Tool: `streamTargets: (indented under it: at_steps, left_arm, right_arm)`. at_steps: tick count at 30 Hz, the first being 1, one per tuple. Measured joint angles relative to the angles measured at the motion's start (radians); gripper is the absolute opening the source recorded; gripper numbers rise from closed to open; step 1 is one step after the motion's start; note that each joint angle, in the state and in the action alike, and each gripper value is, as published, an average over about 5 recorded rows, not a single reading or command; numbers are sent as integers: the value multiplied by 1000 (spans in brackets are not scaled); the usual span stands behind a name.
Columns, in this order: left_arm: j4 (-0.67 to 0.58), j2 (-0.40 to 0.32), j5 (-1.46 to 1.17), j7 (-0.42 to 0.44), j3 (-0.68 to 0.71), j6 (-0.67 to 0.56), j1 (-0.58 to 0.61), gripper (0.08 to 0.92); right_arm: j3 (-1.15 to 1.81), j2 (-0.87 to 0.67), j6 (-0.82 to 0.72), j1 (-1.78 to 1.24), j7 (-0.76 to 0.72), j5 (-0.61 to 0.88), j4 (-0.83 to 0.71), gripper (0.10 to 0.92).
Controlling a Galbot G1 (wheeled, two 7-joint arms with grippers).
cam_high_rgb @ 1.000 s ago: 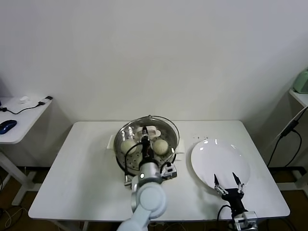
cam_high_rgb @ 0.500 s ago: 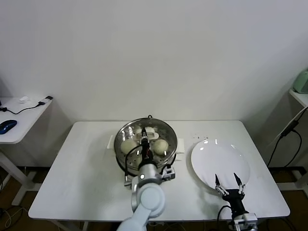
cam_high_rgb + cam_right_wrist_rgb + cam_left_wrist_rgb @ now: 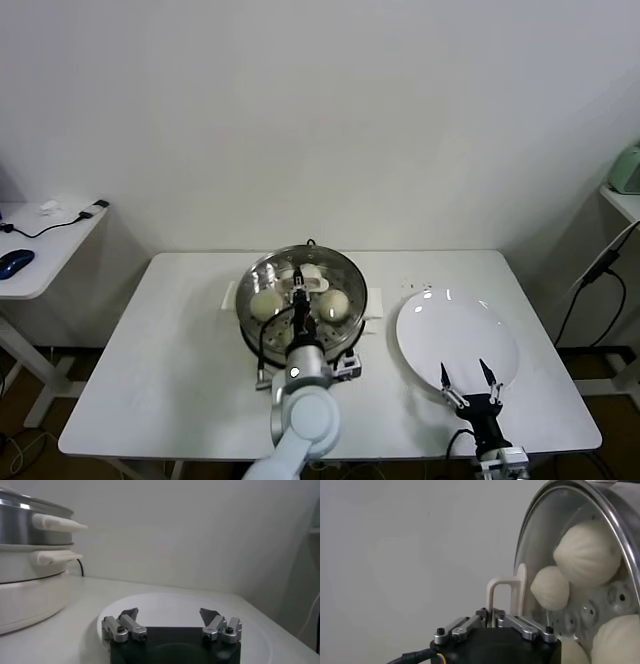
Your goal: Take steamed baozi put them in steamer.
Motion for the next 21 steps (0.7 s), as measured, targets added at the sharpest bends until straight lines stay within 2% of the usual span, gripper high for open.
streamTargets:
  at_steps: [14, 21]
  left_arm:
    - [-112, 53, -77, -9, 19, -32, 41, 605]
    - [-234, 88, -216, -68, -23, -84, 100, 788]
  right_arm:
    - [-12, -12, -7, -1, 0, -2, 16, 823]
    - [-15, -18, 1, -9, 7, 17, 31, 823]
